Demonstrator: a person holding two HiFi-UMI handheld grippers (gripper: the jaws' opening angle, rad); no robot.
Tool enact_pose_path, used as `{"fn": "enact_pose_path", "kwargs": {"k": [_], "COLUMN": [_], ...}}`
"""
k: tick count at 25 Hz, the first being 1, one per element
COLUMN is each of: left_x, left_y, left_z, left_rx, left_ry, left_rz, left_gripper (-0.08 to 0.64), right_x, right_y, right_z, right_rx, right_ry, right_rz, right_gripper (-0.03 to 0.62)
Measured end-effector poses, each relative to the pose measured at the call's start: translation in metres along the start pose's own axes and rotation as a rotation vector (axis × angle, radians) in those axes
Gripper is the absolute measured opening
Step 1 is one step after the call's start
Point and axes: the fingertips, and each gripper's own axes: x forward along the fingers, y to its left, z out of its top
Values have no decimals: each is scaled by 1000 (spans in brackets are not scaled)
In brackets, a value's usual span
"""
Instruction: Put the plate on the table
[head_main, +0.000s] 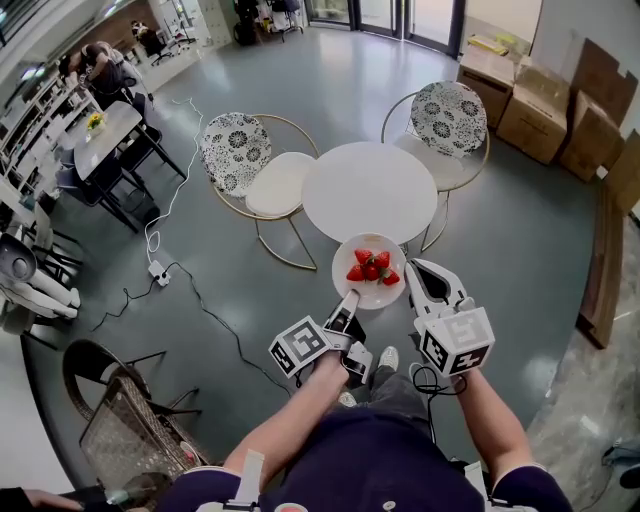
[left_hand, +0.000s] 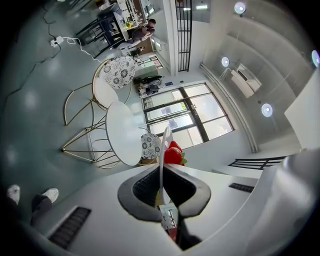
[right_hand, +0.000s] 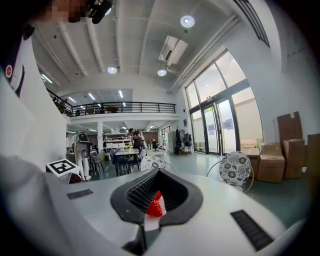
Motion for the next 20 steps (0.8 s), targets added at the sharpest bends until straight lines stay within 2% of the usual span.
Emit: {"fn": "enact_pose_path", "kwargs": {"k": [6, 11, 20], "left_x": [30, 81, 112], "left_y": [7, -1, 6], "left_z": [12, 31, 37], "left_rx": [2, 5, 6], "left_ry": [-5, -11, -45], "left_rz": [16, 27, 40], "left_gripper": [12, 12, 12], "right_x": [28, 69, 93], "right_y": [-24, -66, -92], "right_z": [-2, 10, 11], "right_rx": [9, 17, 23], "right_ry": [13, 17, 12], "right_rz": [18, 41, 88], "right_gripper": [5, 5, 5]}}
